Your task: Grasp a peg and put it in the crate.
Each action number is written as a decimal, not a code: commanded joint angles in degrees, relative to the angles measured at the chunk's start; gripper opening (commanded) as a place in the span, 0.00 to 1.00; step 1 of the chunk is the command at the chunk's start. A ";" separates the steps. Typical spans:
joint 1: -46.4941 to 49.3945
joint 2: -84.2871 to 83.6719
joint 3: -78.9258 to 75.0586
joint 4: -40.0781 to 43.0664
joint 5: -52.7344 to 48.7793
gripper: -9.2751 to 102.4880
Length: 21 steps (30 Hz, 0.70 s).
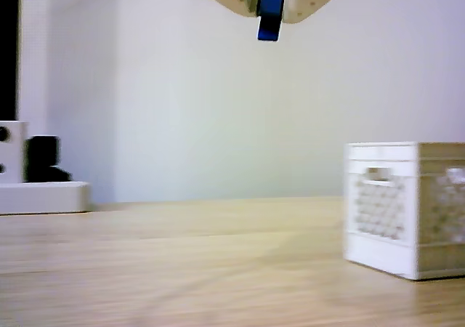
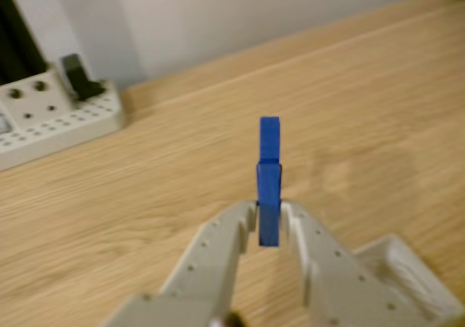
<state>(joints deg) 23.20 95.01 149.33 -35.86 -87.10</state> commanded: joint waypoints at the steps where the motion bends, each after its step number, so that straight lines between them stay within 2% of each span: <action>1: 3.16 -0.97 -4.92 0.26 0.70 0.08; 21: 8.44 -2.90 -4.92 0.26 0.70 0.08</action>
<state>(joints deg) 30.15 91.49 148.27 -35.86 -87.10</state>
